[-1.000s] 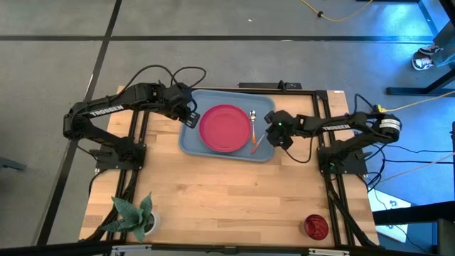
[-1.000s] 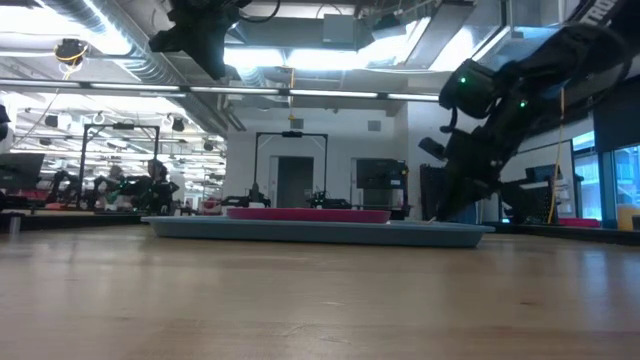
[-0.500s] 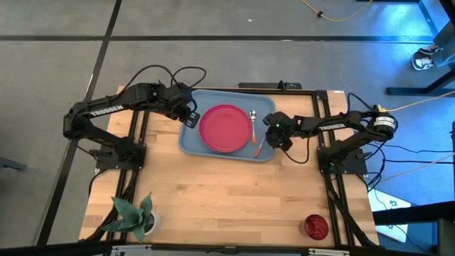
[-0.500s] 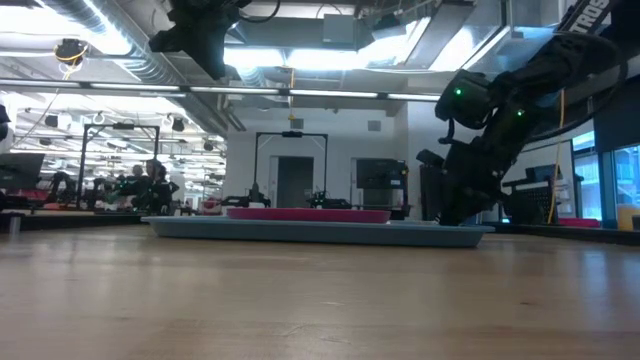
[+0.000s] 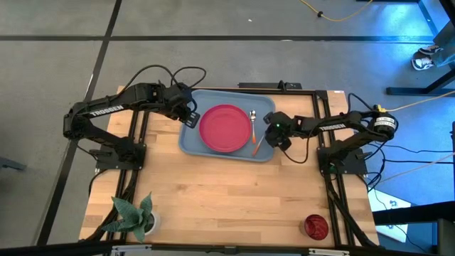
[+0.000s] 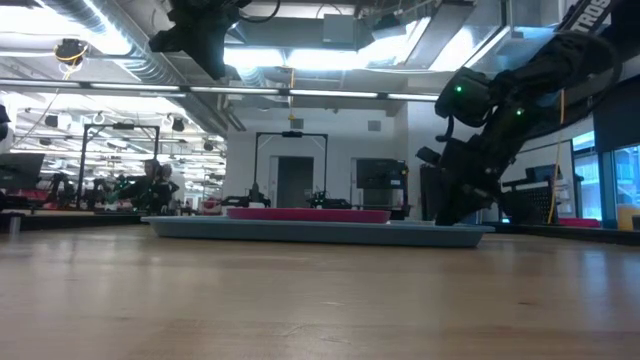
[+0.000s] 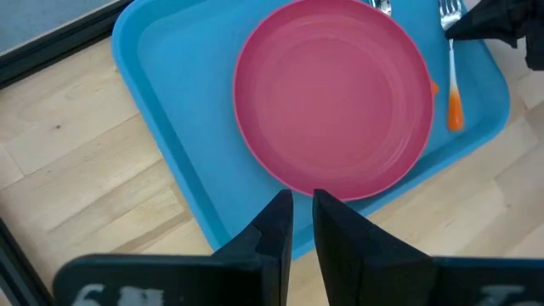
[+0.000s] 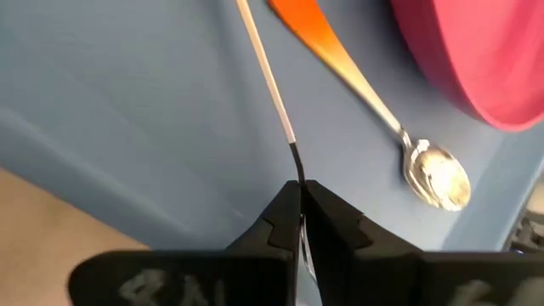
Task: Pick and place plate/cup/fork/spoon on tray
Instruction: Put the orange fork on the blue serving tray at the right of the orange spoon
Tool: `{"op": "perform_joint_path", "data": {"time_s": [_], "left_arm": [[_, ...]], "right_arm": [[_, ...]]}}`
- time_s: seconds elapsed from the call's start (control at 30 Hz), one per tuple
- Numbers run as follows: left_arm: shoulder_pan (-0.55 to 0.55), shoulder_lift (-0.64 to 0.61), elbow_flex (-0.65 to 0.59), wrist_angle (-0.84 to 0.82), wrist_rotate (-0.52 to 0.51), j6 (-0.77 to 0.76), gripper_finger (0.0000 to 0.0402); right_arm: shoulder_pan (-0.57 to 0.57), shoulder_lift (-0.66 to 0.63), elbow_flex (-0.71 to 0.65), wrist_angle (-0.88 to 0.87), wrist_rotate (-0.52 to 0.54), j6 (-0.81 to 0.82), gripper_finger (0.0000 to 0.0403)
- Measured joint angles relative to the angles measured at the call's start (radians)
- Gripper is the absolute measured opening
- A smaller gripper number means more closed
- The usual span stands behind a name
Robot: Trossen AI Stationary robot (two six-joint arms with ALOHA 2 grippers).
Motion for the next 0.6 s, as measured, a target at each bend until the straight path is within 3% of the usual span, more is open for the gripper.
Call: {"op": "perform_joint_path", "data": {"time_s": [0.17,0.33,0.6], "left_arm": [[0.0,0.0,0.0,0.0,0.0,0.0,0.0041],[0.0,0.0,0.0,0.0,0.0,0.0,0.0041],[0.0,0.0,0.0,0.0,0.0,0.0,0.0041]], "right_arm": [[0.0,0.0,0.0,0.0,0.014,-0.002,0.0021],[0.0,0.0,0.0,-0.002,-0.053,-0.002,0.0011],[0.0,-0.001,0.0,0.002,-0.118,0.03,0.0028]]}}
